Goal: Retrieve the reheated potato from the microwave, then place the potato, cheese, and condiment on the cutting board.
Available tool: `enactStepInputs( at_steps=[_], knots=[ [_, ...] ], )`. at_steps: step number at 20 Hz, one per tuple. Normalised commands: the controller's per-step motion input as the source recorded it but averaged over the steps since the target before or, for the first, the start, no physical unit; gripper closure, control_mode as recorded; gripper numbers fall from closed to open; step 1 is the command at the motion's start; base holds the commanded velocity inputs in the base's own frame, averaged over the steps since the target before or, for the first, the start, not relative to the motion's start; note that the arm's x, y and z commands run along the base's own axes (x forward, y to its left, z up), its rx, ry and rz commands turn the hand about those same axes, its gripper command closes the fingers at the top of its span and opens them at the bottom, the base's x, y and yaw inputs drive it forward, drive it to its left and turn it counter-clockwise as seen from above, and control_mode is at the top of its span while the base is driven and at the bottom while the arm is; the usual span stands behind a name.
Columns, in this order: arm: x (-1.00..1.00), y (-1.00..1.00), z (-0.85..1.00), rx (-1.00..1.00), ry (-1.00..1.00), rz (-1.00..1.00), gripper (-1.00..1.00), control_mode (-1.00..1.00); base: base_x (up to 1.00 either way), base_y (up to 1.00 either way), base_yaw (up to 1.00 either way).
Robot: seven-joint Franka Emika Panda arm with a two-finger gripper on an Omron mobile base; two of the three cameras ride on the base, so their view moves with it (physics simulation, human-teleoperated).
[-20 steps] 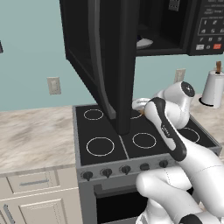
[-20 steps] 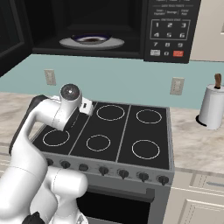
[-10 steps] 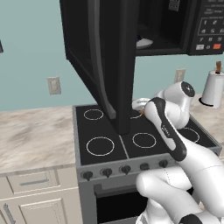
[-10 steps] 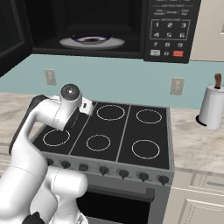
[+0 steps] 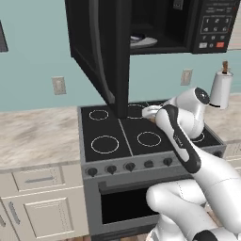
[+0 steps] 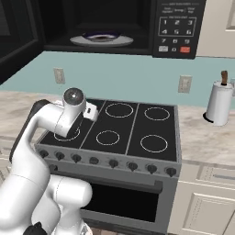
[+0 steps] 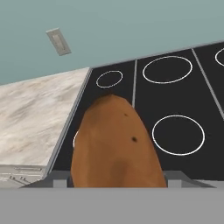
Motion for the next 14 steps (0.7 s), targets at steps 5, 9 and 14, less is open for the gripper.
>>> enactStepInputs(
  at_steps=[5,9,14],
  knots=[
    [0.0,0.0,0.0,0.0,0.0,0.0,1.0,1.0,-0.28,-0.14,-0.02],
    [0.0,0.0,0.0,0.0,0.0,0.0,1.0,1.0,-0.05,-0.21,0.27],
    [0.0,0.0,0.0,0.0,0.0,0.0,1.0,1.0,0.0,-0.27,0.45]
  ],
)
